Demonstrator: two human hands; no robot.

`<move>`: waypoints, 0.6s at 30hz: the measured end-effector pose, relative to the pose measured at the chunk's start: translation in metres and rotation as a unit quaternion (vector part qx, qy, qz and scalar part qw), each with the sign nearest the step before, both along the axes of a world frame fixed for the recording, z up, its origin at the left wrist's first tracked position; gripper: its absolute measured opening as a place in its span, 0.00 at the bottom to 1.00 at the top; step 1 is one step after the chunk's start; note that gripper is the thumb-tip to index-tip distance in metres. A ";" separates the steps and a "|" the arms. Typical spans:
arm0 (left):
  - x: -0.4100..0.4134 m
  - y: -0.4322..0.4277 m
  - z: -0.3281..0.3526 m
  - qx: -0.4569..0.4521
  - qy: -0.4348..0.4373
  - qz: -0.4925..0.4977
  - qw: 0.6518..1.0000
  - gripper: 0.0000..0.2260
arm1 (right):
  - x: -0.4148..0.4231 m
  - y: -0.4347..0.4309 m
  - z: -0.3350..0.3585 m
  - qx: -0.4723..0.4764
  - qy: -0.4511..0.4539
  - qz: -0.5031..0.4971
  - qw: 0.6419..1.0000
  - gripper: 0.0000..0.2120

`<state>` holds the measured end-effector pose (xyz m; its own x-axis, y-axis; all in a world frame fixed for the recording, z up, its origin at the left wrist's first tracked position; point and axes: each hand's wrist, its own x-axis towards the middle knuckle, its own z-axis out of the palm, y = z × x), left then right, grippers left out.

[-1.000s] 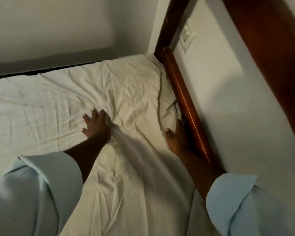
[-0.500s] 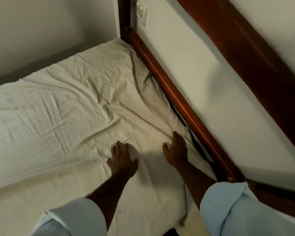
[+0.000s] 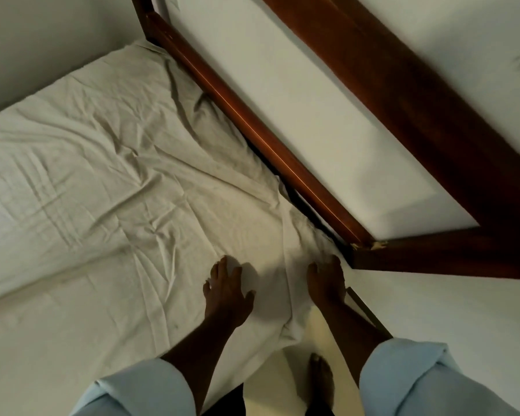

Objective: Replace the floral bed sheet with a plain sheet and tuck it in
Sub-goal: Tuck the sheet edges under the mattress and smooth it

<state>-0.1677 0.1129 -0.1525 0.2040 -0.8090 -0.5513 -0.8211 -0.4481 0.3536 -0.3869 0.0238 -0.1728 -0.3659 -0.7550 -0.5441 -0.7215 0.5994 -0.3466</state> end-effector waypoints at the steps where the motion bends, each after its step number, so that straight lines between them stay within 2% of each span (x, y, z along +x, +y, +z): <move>1: -0.012 0.002 0.000 -0.010 -0.006 -0.003 1.000 0.31 | -0.006 -0.003 0.001 0.023 -0.003 -0.055 0.998 0.36; 3: -0.029 0.002 -0.001 -0.027 -0.016 -0.003 1.000 0.30 | -0.014 -0.014 -0.001 0.074 -0.013 -0.105 0.992 0.43; 5: -0.051 0.002 -0.001 -0.035 -0.026 -0.001 0.999 0.29 | -0.030 -0.019 -0.011 0.119 -0.039 -0.048 0.991 0.45; 7: -0.076 0.002 -0.001 -0.048 -0.031 0.002 0.998 0.28 | -0.049 -0.027 -0.022 0.141 -0.036 0.061 0.987 0.36; 9: -0.101 0.001 0.000 -0.064 -0.028 0.012 0.997 0.27 | -0.067 -0.034 -0.024 0.131 -0.070 0.068 0.987 0.24; 11: -0.125 0.000 0.001 -0.079 -0.030 0.020 0.996 0.25 | -0.089 -0.039 -0.025 0.108 -0.075 0.064 0.989 0.19; 16: -0.177 0.007 0.002 -0.090 -0.035 0.033 0.995 0.22 | -0.168 -0.020 -0.058 0.120 0.012 0.128 0.984 0.18; 18: -0.194 0.008 0.003 -0.103 -0.025 0.046 0.993 0.18 | -0.199 -0.004 -0.056 0.100 -0.024 0.120 0.988 0.23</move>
<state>-0.3614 0.1207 -0.1498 0.3053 -0.8799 -0.3640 -0.7992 -0.4446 0.4046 -0.5858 0.0196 -0.2286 -0.1602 -0.6931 -0.7028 -0.8367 0.4731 -0.2759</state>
